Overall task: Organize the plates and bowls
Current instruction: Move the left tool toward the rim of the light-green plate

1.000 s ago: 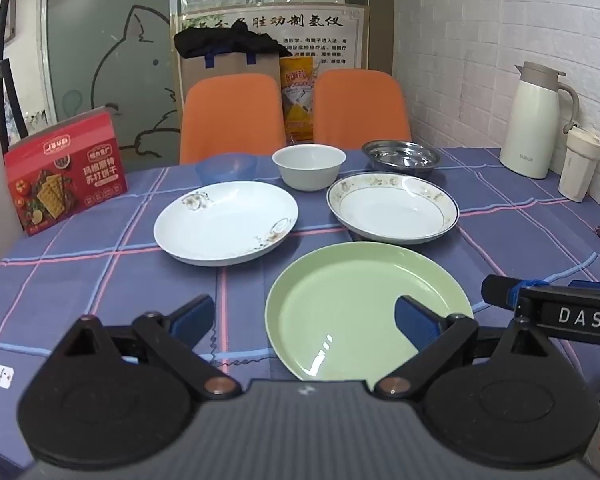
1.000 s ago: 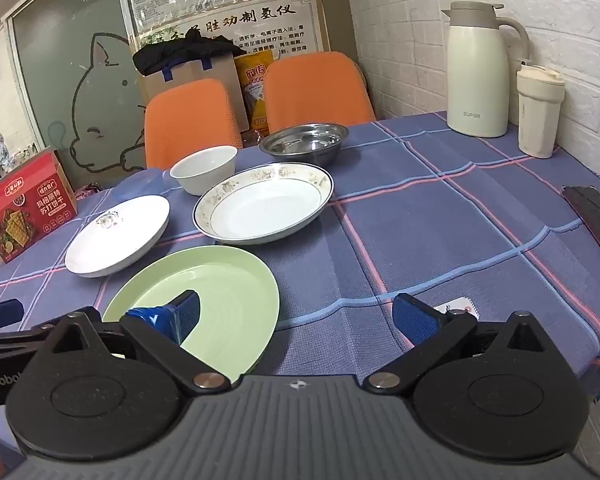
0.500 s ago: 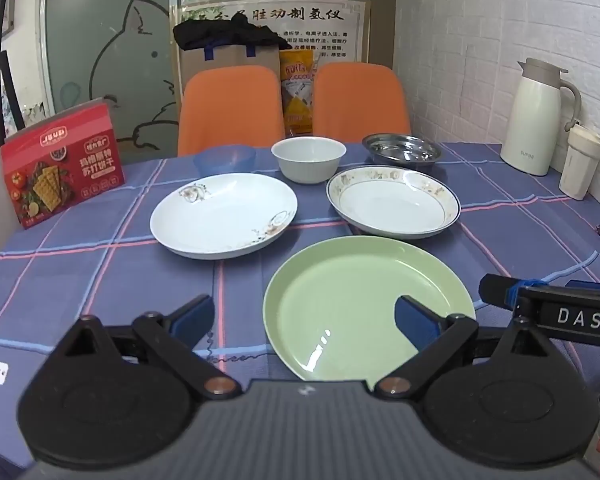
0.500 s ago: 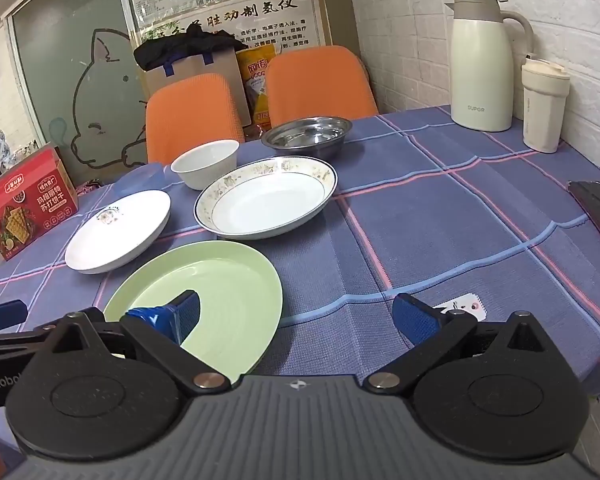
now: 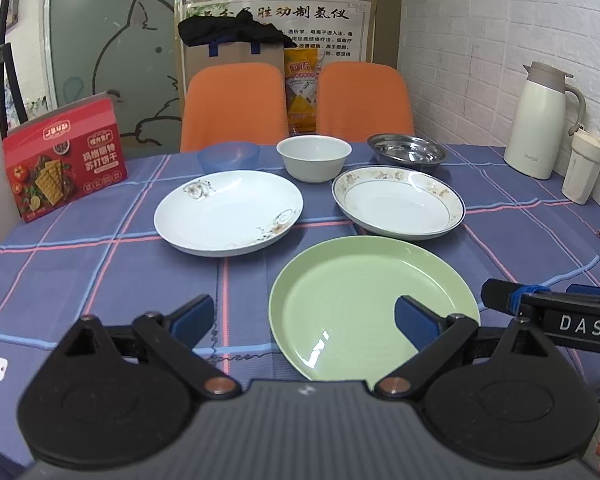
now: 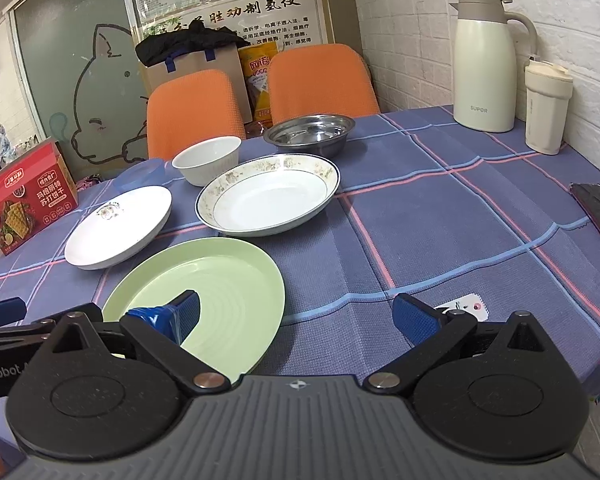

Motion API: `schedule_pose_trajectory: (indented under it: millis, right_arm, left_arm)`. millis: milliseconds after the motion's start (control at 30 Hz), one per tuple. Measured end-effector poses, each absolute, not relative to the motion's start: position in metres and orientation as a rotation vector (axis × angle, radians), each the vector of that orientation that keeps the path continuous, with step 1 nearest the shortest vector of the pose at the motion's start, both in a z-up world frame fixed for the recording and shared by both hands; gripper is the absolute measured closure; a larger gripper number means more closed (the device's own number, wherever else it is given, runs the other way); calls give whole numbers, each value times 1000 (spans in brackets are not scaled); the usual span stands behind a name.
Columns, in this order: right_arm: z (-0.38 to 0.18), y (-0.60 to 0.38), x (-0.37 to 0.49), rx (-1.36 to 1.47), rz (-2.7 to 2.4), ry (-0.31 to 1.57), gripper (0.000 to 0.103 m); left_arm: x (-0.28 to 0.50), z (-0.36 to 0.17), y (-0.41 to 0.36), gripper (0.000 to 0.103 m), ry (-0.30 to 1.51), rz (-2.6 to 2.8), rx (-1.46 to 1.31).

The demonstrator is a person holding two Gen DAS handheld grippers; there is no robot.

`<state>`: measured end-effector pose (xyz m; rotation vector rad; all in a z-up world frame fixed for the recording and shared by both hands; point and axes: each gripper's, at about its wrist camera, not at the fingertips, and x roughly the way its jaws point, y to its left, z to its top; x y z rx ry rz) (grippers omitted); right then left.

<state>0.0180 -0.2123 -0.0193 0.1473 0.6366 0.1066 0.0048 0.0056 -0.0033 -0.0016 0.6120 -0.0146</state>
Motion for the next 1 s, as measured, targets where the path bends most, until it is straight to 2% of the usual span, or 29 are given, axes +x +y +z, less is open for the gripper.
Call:
schedule_pose_trajectory:
  millis: [1000]
  right_arm:
    - [-24, -210, 19, 139, 114, 646, 13]
  left_arm:
    - [8, -9, 4, 7, 628, -24, -1]
